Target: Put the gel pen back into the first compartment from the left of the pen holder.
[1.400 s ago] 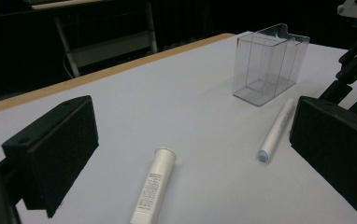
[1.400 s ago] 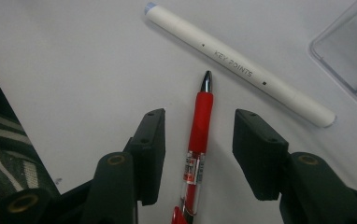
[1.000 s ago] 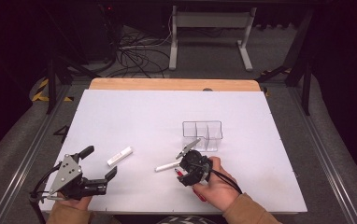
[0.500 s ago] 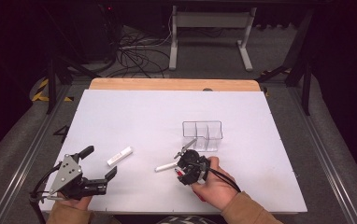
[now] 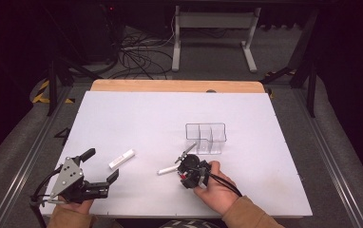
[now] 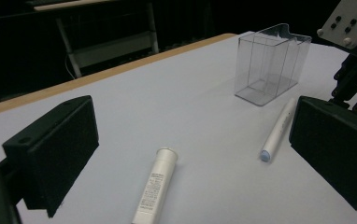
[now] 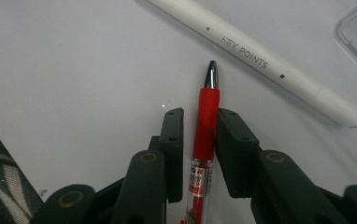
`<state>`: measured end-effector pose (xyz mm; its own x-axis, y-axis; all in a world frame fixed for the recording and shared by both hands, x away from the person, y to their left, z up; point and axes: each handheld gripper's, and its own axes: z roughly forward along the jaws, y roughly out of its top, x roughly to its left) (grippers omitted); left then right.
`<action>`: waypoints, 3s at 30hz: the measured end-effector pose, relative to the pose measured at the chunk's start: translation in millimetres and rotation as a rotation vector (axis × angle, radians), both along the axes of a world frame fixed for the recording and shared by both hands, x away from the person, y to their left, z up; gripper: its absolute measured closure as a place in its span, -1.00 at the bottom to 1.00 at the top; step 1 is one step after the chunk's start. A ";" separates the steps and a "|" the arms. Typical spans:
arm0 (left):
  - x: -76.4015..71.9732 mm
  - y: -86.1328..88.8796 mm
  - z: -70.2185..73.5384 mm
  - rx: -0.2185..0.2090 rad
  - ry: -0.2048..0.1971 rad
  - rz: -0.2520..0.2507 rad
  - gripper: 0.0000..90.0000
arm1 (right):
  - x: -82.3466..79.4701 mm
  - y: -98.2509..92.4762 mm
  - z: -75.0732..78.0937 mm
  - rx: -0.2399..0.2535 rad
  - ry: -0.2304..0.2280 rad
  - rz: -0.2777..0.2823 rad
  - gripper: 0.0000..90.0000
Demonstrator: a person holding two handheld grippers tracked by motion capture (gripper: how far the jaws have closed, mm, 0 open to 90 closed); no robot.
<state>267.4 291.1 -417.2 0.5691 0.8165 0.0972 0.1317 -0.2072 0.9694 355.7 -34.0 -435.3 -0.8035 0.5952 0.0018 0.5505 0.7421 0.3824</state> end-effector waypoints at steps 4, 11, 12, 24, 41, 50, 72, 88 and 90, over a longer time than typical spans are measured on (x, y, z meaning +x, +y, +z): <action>0.3 0.1 0.0 0.002 -0.001 -0.001 -0.95 | -0.4 1.1 -1.9 -0.016 -0.005 0.000 0.69; -0.1 0.1 0.2 0.000 -0.001 -0.001 -0.95 | -1.9 4.7 -5.8 -0.042 -0.008 -0.003 0.76; 0.0 0.1 0.1 -0.002 -0.001 -0.001 -0.95 | -2.3 5.3 -6.1 -0.045 -0.012 -0.008 0.76; 0.1 -0.9 0.0 0.005 -0.001 -0.003 -0.95 | -4.1 7.8 -7.0 -0.053 -0.021 -0.030 0.76; -0.1 0.1 0.1 -0.003 -0.003 0.000 -0.95 | -2.6 6.7 -5.5 -0.062 -0.017 -0.020 0.80; -0.2 -0.4 0.1 -0.001 -0.006 0.000 -0.95 | -4.3 -4.1 8.0 0.002 -0.045 -0.026 0.80; 0.1 -0.6 -0.3 -0.003 -0.004 0.002 -0.95 | -18.2 -42.1 51.0 0.343 -0.269 0.010 0.80; 0.3 -0.9 -0.4 0.000 -0.003 0.000 -0.95 | -21.3 -55.2 61.1 0.488 -0.391 0.033 0.79; 0.5 -0.8 -0.5 -0.002 -0.003 -0.001 -0.95 | -21.3 -56.7 62.4 0.507 -0.395 0.031 0.79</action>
<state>267.9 290.4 -417.6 0.5699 0.8159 0.0976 0.1285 -0.2058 0.9701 334.4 -90.8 -372.8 -0.8183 0.5744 -0.0227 0.2775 0.4294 0.8594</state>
